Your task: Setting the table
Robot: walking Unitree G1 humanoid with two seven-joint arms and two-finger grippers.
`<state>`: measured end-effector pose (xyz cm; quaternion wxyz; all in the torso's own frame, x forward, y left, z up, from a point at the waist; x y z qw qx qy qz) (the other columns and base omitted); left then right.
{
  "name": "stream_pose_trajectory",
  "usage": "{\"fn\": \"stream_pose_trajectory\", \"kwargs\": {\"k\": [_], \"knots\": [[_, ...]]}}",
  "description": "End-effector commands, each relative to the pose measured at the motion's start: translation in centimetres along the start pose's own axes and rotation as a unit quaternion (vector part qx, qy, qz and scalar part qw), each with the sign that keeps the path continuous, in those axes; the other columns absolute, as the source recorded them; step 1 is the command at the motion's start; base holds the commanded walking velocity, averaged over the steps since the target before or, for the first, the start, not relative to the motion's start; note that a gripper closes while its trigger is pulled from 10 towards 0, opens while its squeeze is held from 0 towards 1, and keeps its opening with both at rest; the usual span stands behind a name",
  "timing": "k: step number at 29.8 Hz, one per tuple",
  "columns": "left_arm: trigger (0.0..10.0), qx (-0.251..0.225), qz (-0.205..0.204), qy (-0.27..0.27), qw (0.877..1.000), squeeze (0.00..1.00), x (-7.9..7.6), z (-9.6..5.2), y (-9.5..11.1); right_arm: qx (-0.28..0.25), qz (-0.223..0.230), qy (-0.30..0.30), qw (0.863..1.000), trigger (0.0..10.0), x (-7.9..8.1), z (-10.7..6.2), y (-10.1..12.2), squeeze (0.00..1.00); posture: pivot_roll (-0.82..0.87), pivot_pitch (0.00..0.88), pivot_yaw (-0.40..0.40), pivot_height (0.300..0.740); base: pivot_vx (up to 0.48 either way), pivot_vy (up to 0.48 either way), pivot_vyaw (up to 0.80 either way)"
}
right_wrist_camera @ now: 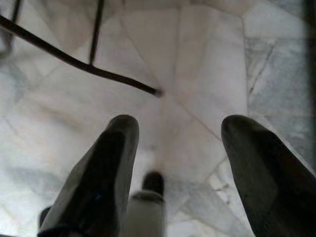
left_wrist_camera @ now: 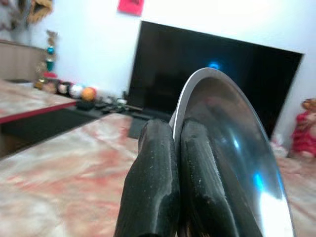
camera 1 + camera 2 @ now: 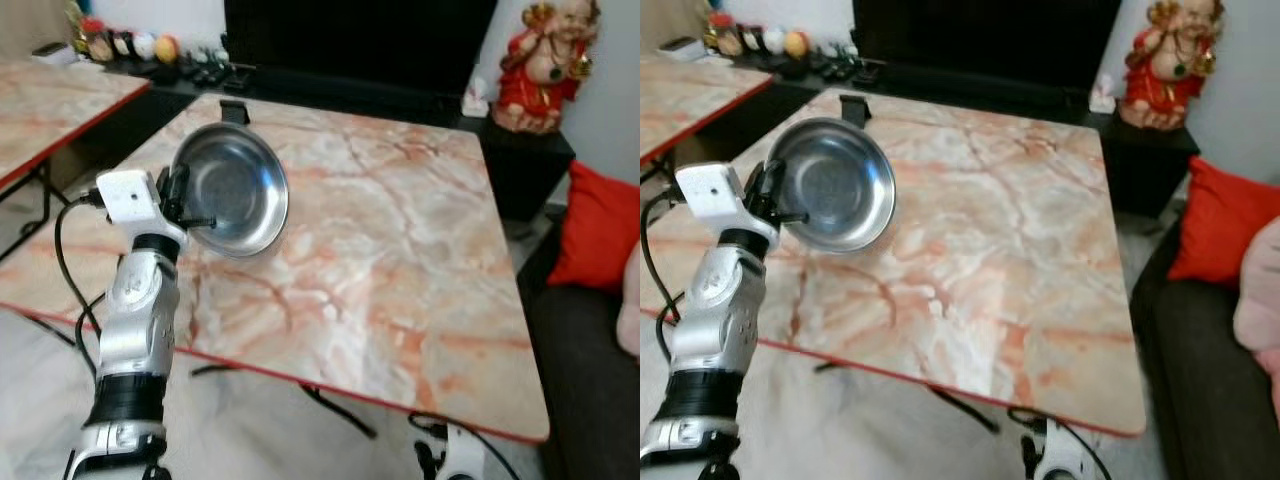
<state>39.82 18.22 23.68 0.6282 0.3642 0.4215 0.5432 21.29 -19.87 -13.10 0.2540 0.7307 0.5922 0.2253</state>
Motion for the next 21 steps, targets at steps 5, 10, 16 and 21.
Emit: {"fn": "stream_pose_trajectory", "kwargs": {"k": [5,10,16,21], "knots": [[10.0,-0.022,-0.006,-0.033,0.999,0.0,-1.6,0.4,1.3,0.007,0.005,-0.007,1.0,10.0,-0.6,-0.1,-0.4,0.0,0.04,0.0,-0.046,0.74,0.0,0.0,0.0],[10.0,0.012,-0.038,-0.062,0.997,0.0,-2.6,0.3,0.1,0.008,0.004,-0.007,1.0,10.0,-0.6,-0.1,-0.6,0.0,0.04,0.0,-0.046,0.74,0.0,0.0,0.0],[10.0,0.079,-0.131,-0.071,0.986,0.0,-3.1,-0.1,-2.6,0.009,0.003,-0.007,1.0,10.0,-0.5,-0.2,-0.7,0.0,0.04,0.0,-0.042,0.74,0.0,0.0,0.0],[10.0,0.117,-0.141,-0.023,0.983,0.0,-1.7,0.2,-4.5,0.013,0.003,-0.007,1.0,10.0,-0.6,-0.2,-0.8,0.0,0.04,0.0,-0.039,0.74,0.0,0.0,0.0]]}}
Point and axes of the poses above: a point about 5 cm out from each wrist's last joint towards the gripper, its own z axis pointing out of the wrist towards the gripper, its own y axis along the axis of the wrist's last joint, x = y × z, the point moved 6 cm from there along z, pointing out of the wrist towards the gripper, and after that the axes turned 1 degree about z, right-handed, at the moved point
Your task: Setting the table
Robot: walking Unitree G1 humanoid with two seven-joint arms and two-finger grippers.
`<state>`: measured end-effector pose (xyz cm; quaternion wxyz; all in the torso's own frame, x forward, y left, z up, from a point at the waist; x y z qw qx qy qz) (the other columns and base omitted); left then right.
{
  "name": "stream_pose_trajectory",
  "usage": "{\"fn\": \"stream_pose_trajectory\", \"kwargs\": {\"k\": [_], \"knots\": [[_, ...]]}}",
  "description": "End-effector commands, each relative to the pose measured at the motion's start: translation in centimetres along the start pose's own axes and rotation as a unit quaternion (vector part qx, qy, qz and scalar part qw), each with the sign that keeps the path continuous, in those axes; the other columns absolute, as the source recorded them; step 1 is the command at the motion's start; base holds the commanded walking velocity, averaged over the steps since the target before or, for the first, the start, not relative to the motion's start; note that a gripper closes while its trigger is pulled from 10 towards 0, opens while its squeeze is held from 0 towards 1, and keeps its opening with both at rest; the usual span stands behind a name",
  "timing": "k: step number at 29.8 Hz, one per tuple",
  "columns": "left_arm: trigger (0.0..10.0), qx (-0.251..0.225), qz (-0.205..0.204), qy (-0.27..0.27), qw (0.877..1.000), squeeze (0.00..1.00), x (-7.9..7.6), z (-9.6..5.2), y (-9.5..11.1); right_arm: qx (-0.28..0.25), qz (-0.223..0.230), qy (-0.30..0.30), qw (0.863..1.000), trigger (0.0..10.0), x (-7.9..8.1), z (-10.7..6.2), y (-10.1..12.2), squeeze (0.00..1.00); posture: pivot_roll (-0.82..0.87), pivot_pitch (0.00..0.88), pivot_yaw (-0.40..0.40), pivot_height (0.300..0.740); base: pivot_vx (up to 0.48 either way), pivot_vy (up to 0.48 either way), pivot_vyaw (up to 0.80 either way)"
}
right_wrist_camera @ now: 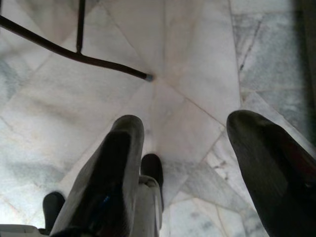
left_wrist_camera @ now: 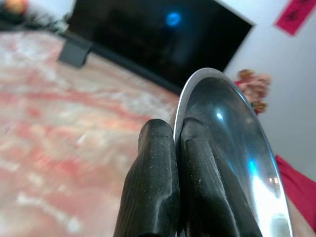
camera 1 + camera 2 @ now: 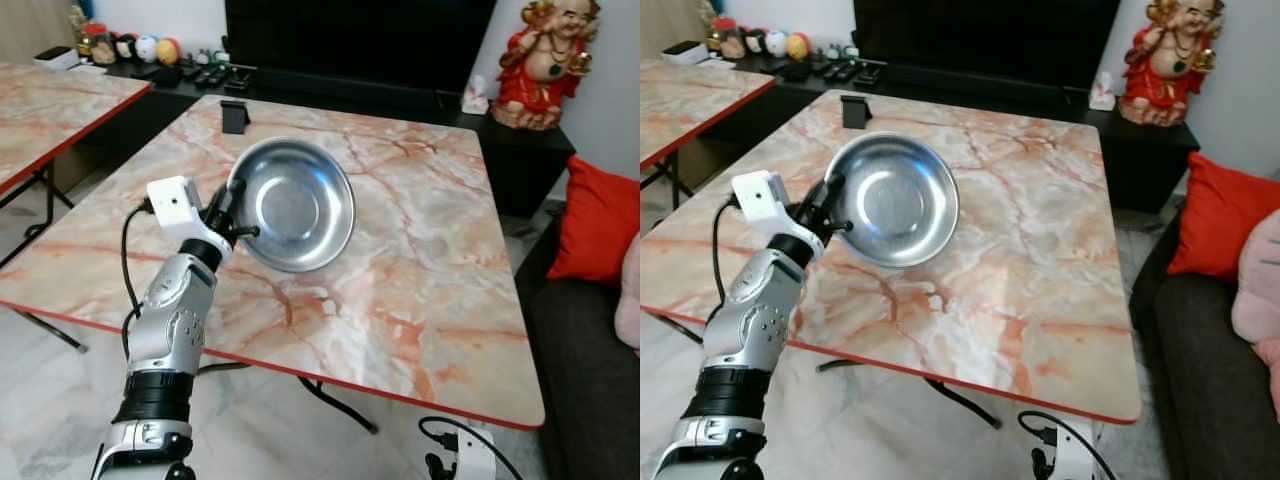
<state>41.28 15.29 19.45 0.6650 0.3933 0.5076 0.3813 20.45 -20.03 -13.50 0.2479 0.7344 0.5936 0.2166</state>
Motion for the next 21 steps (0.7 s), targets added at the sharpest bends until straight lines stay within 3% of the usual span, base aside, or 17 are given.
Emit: {"fn": "stream_pose_trajectory", "kwargs": {"k": [1,4,10,14,21], "knots": [[10.0,0.001,-0.02,0.032,0.999,0.0,1.1,0.4,0.3,0.003,0.003,-0.004,1.0,10.0,-0.3,0.0,0.0,0.0,0.04,0.0,-0.039,0.74,0.0,0.0,0.0],[10.0,0.027,-0.044,0.065,0.997,0.0,2.3,0.5,-0.9,0.006,0.002,-0.004,1.0,10.0,-0.4,0.0,-0.2,0.0,0.04,0.0,-0.036,0.74,0.0,0.0,0.0],[10.0,0.053,-0.074,0.079,0.993,0.0,2.7,0.3,-2.0,0.009,0.002,-0.004,1.0,10.0,-0.4,-0.1,-0.4,0.0,0.03,0.0,-0.033,0.74,0.0,0.0,0.0],[10.0,0.094,-0.098,0.086,0.987,0.0,3.2,-0.5,-4.3,0.011,0.001,-0.002,1.0,10.0,-0.2,-0.1,-0.5,0.0,0.04,0.0,-0.035,0.74,0.0,0.0,0.0],[10.0,0.122,-0.122,0.108,0.979,0.0,4.4,-1.7,-5.9,0.012,0.001,0.0,1.0,10.0,-0.1,0.0,-0.5,0.0,0.04,0.0,-0.039,0.74,0.0,0.0,0.0]]}}
Point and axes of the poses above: a point about 5 cm out from each wrist's last joint towards the gripper, its own z axis pointing out of the wrist towards the gripper, its own y axis along the axis of the wrist's last joint, x = y × z, the point moved 6 cm from there along z, pointing out of the wrist towards the gripper, and after that the axes turned 1 degree about z, right-handed, at the moved point
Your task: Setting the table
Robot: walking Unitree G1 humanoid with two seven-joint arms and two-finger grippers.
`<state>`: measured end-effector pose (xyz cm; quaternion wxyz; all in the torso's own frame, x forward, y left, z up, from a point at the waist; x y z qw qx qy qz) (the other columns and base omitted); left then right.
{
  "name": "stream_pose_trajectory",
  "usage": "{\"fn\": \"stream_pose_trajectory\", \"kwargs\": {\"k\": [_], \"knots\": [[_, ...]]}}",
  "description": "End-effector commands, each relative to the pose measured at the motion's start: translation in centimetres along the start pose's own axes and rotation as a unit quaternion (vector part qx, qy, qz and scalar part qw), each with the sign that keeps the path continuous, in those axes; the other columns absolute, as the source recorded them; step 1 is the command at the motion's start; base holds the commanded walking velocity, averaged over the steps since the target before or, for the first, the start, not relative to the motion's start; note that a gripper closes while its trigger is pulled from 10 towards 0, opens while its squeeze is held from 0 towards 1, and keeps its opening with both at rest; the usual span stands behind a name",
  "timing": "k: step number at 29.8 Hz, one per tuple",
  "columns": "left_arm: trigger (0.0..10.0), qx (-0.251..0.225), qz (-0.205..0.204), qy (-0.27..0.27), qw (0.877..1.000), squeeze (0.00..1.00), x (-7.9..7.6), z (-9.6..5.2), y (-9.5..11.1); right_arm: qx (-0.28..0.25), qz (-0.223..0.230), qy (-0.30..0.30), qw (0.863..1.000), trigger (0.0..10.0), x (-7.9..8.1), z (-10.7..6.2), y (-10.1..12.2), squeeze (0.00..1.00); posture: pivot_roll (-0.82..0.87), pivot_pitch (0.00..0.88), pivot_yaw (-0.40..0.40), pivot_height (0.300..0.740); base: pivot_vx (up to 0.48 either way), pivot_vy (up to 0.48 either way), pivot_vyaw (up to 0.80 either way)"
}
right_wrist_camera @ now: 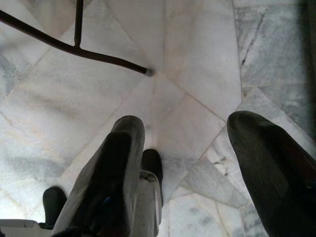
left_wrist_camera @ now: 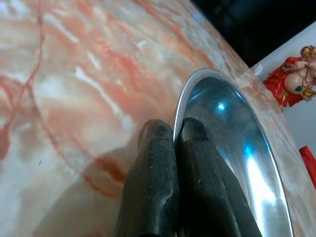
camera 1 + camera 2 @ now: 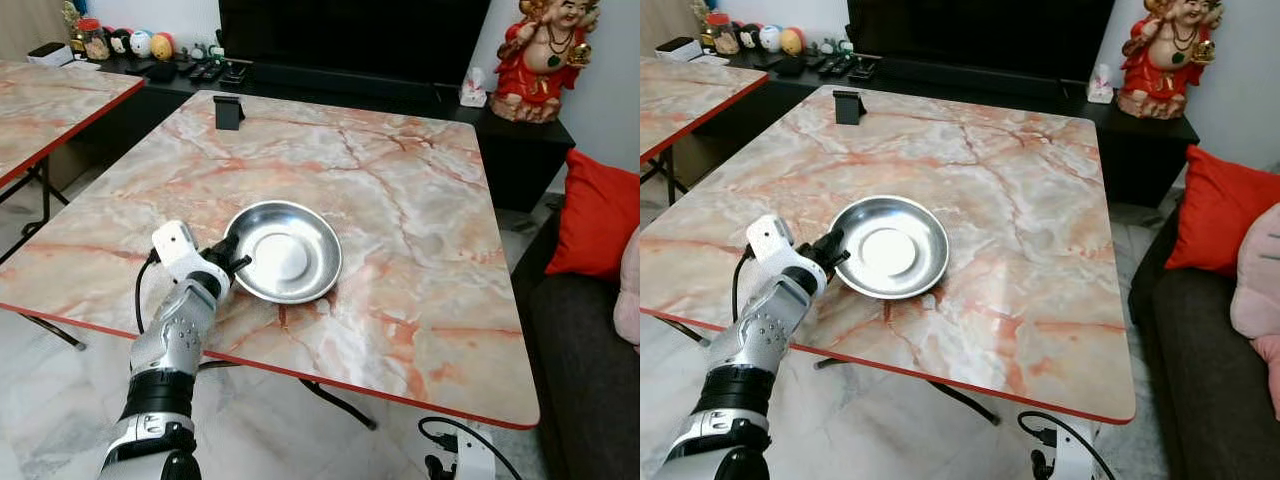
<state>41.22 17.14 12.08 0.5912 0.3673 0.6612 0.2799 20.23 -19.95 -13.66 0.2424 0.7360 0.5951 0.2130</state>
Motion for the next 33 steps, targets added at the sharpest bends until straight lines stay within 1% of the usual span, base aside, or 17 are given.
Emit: {"fn": "stream_pose_trajectory", "kwargs": {"k": [1,3,7,9,14,18,20,21,22,23,25,26,27,28,29,30,33], "knots": [[10.0,0.006,-0.006,-0.001,1.0,0.0,0.1,-0.2,-0.1,0.005,0.001,0.0,1.0,10.0,-0.1,0.0,-0.2,0.0,0.04,0.0,-0.039,0.74,0.0,0.0,0.0],[10.0,0.011,-0.004,0.001,1.0,0.0,0.6,-0.3,-0.4,0.004,0.001,0.0,1.0,10.0,-0.1,0.0,-0.2,0.0,0.04,0.0,-0.039,0.74,0.0,0.0,0.0],[10.0,0.021,0.002,0.002,1.0,0.0,0.8,-0.4,-0.8,0.004,0.001,-0.001,1.0,10.0,-0.2,0.0,-0.2,0.0,0.04,0.0,-0.038,0.74,0.0,0.0,0.0],[10.0,0.034,0.01,0.004,0.999,0.0,1.0,-0.5,-1.3,0.004,0.002,-0.001,1.0,10.0,-0.2,0.0,-0.2,0.0,0.04,0.0,-0.038,0.74,0.0,0.0,0.0],[10.0,0.038,0.012,0.005,0.999,0.0,1.0,-0.6,-1.4,0.004,0.002,-0.001,1.0,10.0,-0.2,-0.1,-0.2,0.0,0.04,0.0,-0.039,0.74,0.0,0.0,0.0],[10.0,0.056,0.015,0.004,0.998,0.0,1.1,-0.7,-2.1,0.005,0.001,-0.001,1.0,10.0,-0.2,-0.1,-0.3,0.0,0.04,0.0,-0.038,0.74,0.0,0.0,0.0],[10.0,0.056,0.024,0.009,0.998,0.0,1.3,-0.7,-2.1,0.006,0.001,-0.001,1.0,10.0,-0.2,-0.1,-0.3,0.0,0.04,0.0,-0.039,0.74,0.0,0.0,0.0],[10.0,0.055,0.027,0.013,0.998,0.02,1.4,-0.7,-2.1,0.006,0.002,-0.001,1.0,10.0,-0.3,-0.1,-0.3,0.0,0.04,0.0,-0.039,0.74,0.0,0.0,0.0],[10.0,0.056,0.028,0.018,0.998,0.15,1.6,-0.7,-2.0,0.007,0.002,-0.001,1.0,10.0,-0.3,-0.1,-0.3,0.0,0.04,0.0,-0.039,0.74,0.0,0.0,0.0],[10.0,0.057,0.029,0.022,0.998,0.37,1.8,-0.7,-2.1,0.007,0.002,-0.002,1.0,10.0,-0.3,-0.1,-0.3,0.0,0.04,0.0,-0.039,0.74,0.0,0.0,0.0],[10.0,0.059,0.031,0.027,0.997,0.38,2.0,-0.8,-2.1,0.008,0.001,-0.002,1.0,10.0,-0.4,-0.1,-0.4,0.0,0.04,0.0,-0.039,0.74,0.0,0.0,0.0],[10.0,0.059,0.031,0.026,0.997,0.47,2.0,-0.8,-2.1,0.009,0.001,-0.002,1.0,10.0,-0.4,-0.1,-0.4,0.0,0.04,0.0,-0.039,0.74,0.0,0.0,0.0],[10.0,0.061,0.035,0.027,0.997,0.66,2.1,-0.9,-2.1,0.009,0.001,-0.002,1.0,10.0,-0.4,-0.1,-0.4,0.0,0.04,0.0,-0.039,0.74,0.0,0.0,0.0],[10.0,0.063,0.038,0.027,0.997,0.71,2.1,-0.9,-2.1,0.009,0.001,-0.002,1.0,10.0,-0.4,-0.1,-0.4,0.0,0.04,0.0,-0.039,0.74,0.0,0.0,0.0],[10.0,0.064,0.04,0.026,0.997,0.71,2.1,-0.9,-2.1,0.009,0.001,-0.002,1.0,10.0,-0.4,-0.1,-0.4,0.0,0.04,0.0,-0.039,0.74,0.0,0.0,0.0],[10.0,0.065,0.041,0.027,0.997,0.73,2.1,-1.0,-2.1,0.009,0.001,-0.002,1.0,10.0,-0.4,-0.1,-0.4,0.0,0.04,0.0,-0.04,0.74,0.0,0.0,0.0],[10.0,0.065,0.052,0.031,0.996,0.73,2.3,-1.1,-2.0,0.011,0.001,-0.002,1.0,10.0,-0.3,-0.1,-0.5,0.0,0.04,0.0,-0.04,0.74,0.0,0.0,0.0]]}}
Point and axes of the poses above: a point about 5 cm out from each wrist's last joint towards the gripper, its own z axis pointing out of the wrist towards the gripper, its own y axis along the axis of the wrist's last joint, x = y × z, the point moved 6 cm from there along z, pointing out of the wrist towards the gripper, and after that the axes turned 1 degree about z, right-handed, at the moved point
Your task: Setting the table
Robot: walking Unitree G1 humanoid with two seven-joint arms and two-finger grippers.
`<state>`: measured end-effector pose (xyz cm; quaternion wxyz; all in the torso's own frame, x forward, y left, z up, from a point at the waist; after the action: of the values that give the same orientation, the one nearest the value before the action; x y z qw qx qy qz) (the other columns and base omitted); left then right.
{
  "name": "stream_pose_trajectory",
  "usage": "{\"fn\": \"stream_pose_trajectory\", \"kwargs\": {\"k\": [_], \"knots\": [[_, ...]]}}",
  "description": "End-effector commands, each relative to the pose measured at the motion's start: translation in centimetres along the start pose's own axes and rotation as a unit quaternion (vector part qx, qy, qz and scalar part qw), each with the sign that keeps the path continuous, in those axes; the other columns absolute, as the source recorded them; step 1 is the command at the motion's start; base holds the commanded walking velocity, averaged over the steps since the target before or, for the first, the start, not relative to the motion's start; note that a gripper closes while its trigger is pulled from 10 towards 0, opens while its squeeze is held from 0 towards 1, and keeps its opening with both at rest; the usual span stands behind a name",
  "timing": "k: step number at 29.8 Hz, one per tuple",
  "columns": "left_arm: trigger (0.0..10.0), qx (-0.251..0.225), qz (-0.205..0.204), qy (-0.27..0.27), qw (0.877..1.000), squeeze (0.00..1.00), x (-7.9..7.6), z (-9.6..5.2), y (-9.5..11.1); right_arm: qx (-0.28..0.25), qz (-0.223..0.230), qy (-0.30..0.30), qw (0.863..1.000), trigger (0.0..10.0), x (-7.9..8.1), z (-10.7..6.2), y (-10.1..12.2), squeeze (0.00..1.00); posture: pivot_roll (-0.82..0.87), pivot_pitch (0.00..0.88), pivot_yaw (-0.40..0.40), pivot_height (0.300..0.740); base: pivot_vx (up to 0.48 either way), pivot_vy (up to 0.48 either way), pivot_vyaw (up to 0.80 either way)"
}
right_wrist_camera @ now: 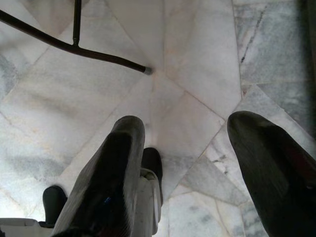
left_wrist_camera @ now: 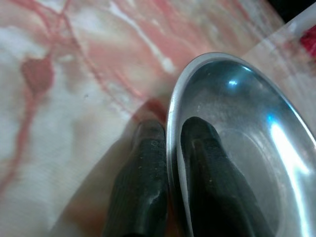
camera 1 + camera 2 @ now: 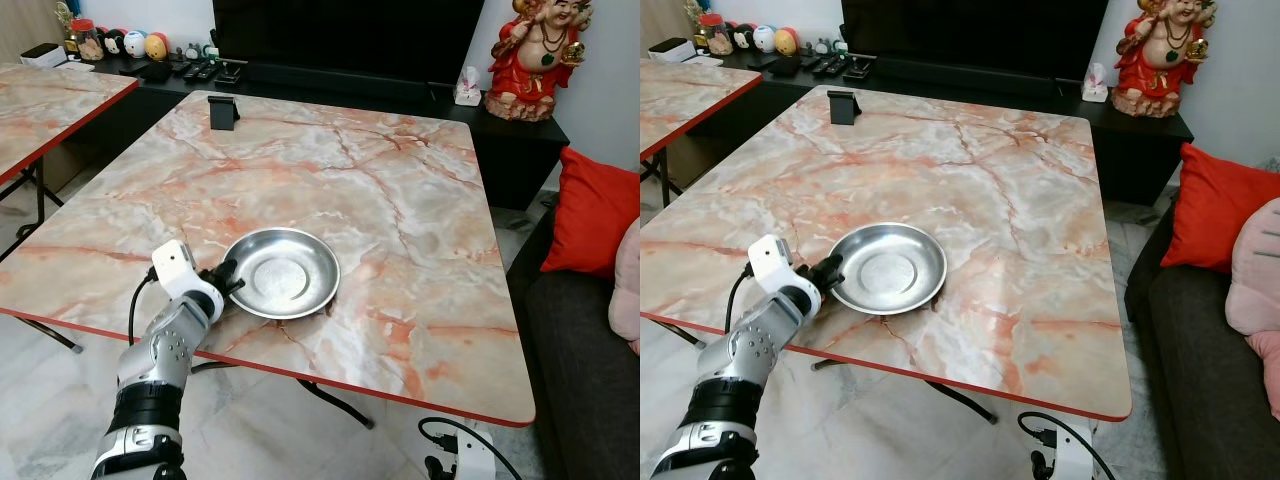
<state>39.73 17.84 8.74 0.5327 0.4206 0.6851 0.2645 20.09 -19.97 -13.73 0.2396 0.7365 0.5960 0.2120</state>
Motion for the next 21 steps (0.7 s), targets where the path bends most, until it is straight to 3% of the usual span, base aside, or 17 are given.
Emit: {"fn": "stream_pose_trajectory", "kwargs": {"k": [1,6,7,9,10,11,12,21], "knots": [[10.0,-0.006,0.022,0.0,1.0,0.73,-0.1,-0.2,0.6,0.008,0.001,-0.003,1.0,10.0,-0.3,-0.1,-0.3,0.0,0.04,0.0,-0.04,0.74,0.0,0.0,0.0],[10.0,-0.006,0.035,0.0,0.999,0.72,-0.1,-0.4,0.7,0.01,0.0,-0.003,1.0,10.0,-0.3,-0.1,-0.5,0.0,0.04,0.0,-0.04,0.74,0.0,0.0,0.0],[10.0,-0.015,0.036,-0.002,0.999,0.67,-0.2,-0.4,1.1,0.011,0.001,-0.003,1.0,10.0,-0.4,-0.1,-0.5,0.0,0.04,0.0,-0.04,0.74,0.0,0.0,0.0],[10.0,-0.018,0.038,-0.003,0.999,0.67,-0.3,-0.4,1.2,0.011,0.001,-0.003,1.0,10.0,-0.4,-0.1,-0.5,0.0,0.04,0.0,-0.04,0.74,0.0,0.0,0.0],[10.0,-0.028,0.054,-0.003,0.998,0.61,-0.4,-0.5,1.7,0.011,0.001,-0.003,1.0,10.0,-0.4,-0.1,-0.6,0.0,0.04,0.0,-0.041,0.74,0.0,0.0,0.0],[10.0,-0.044,0.072,-0.004,0.996,0.42,-0.7,-0.6,2.5,0.012,0.001,-0.003,1.0,10.0,-0.5,-0.1,-0.6,0.0,0.04,0.0,-0.041,0.74,0.0,0.0,0.0],[10.0,-0.064,0.093,-0.008,0.994,0.0,-1.0,-0.8,3.4,0.012,0.001,-0.004,1.0,10.0,-0.5,-0.1,-0.6,0.0,0.04,0.0,-0.041,0.74,0.0,0.0,0.0],[10.0,-0.133,0.127,-0.012,0.983,0.0,-1.6,-2.0,6.4,0.013,0.0,-0.004,1.0,10.0,-0.6,-0.1,-0.6,0.0,0.05,0.0,-0.041,0.74,0.0,0.0,0.0]]}}
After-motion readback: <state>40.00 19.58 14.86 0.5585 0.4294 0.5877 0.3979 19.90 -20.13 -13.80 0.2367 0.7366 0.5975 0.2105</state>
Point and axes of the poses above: a point about 5 cm out from each wrist's last joint towards the gripper, its own z axis pointing out of the wrist towards the gripper, its own y axis along the axis of the wrist's last joint, x = y × z, the point moved 6 cm from there along z, pointing out of the wrist towards the gripper, and after that the axes turned 1 degree about z, right-handed, at the moved point
